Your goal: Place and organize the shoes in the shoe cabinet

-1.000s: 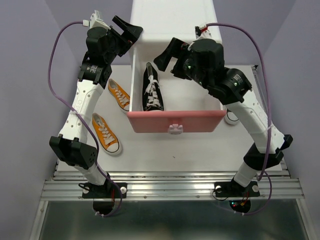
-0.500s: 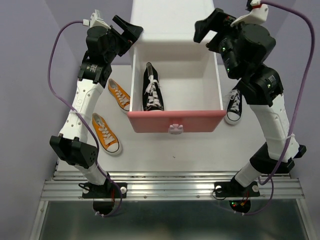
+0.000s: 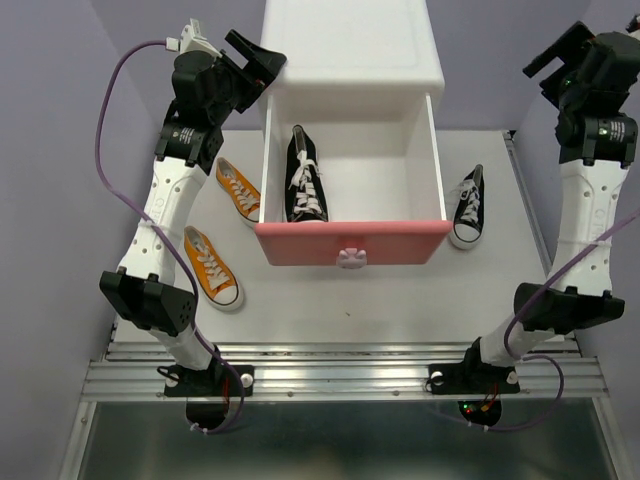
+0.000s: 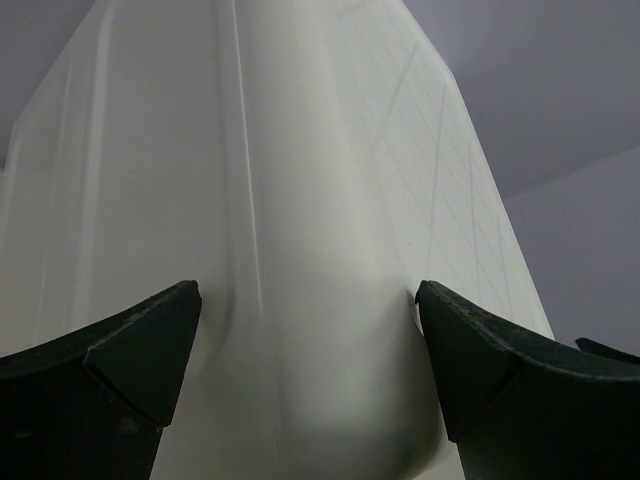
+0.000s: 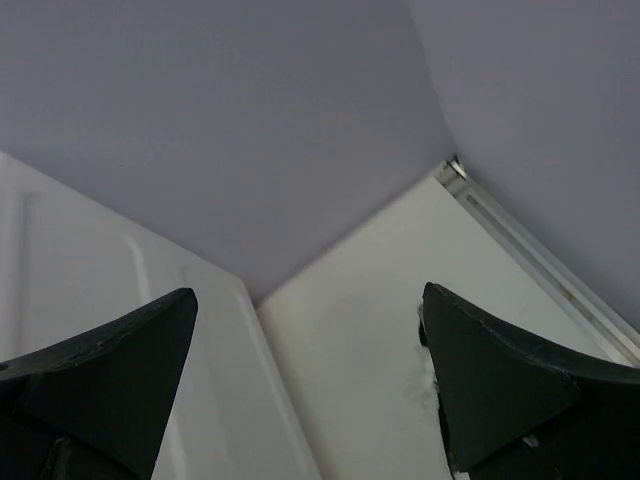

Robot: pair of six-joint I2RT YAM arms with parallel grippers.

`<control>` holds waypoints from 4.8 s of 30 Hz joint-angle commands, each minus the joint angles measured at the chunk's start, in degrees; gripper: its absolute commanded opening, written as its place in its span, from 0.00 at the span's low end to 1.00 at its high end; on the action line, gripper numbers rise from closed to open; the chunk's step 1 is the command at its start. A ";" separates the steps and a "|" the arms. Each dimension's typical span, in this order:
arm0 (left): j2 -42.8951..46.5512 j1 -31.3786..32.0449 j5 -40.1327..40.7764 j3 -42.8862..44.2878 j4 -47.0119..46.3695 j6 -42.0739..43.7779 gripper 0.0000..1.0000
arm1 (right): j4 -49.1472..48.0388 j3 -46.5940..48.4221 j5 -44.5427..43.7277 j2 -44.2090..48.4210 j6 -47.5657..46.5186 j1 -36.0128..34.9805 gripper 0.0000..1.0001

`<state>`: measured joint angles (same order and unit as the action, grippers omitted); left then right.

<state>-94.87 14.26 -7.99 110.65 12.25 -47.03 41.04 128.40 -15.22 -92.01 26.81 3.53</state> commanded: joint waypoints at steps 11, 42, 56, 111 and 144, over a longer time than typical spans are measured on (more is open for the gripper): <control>-3.39 -0.11 2.45 -6.94 20.18 7.12 0.99 | 18.11 -8.86 15.49 -14.67 -6.76 13.17 1.00; -3.48 -0.02 2.89 -12.30 17.02 7.21 0.99 | 10.82 -17.48 11.28 -30.86 -13.10 7.46 0.94; -4.01 -0.02 2.54 -13.18 16.14 6.77 0.99 | 10.29 -16.69 10.56 -33.50 -12.83 6.93 0.65; -7.79 0.15 -0.98 -7.99 20.09 5.45 0.99 | -42.98 13.91 49.06 -5.99 36.31 -1.05 0.01; -7.26 0.24 0.34 -8.70 19.57 4.49 0.99 | 6.68 -3.77 31.66 4.47 4.13 -39.30 0.01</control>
<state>-95.46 14.41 -8.62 108.33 9.43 -47.66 50.00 124.64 21.71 -91.46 33.21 -35.16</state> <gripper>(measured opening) 0.990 0.163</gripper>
